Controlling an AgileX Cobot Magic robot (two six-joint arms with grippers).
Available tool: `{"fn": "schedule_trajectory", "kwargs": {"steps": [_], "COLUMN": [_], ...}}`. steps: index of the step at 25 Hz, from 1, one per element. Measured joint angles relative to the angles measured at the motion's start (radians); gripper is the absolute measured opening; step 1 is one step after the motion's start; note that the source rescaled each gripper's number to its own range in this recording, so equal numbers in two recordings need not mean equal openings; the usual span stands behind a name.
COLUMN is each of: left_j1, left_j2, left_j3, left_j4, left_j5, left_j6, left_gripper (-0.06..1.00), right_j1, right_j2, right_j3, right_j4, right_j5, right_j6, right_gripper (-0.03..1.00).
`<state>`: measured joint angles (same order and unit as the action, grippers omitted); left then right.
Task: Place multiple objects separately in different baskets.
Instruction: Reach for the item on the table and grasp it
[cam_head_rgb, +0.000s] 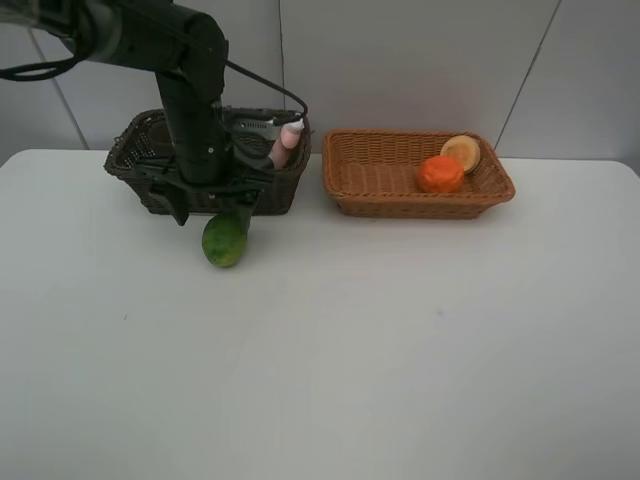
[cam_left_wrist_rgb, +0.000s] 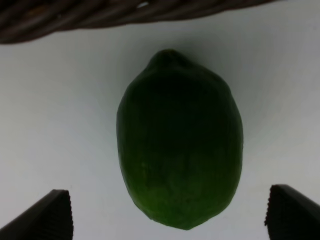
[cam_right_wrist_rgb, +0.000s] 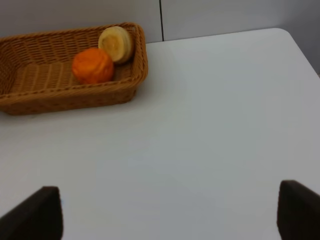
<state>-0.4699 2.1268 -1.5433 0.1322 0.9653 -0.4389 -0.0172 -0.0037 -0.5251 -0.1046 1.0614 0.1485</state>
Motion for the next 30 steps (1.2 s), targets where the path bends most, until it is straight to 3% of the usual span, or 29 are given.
{"fn": "schedule_trajectory", "kwargs": {"steps": [30], "left_j1": [0.000], "left_j2": [0.098], "left_j3": [0.000], "left_j4": [-0.001], "left_j5": [-0.101], "left_j6": [0.000], "left_gripper": [1.00], "right_j1": [0.000], "right_j2": [0.000], "right_j3": [0.000], "right_j4": [0.000], "right_j5": [0.000], "right_j6": [0.000], "right_gripper": [0.94]}}
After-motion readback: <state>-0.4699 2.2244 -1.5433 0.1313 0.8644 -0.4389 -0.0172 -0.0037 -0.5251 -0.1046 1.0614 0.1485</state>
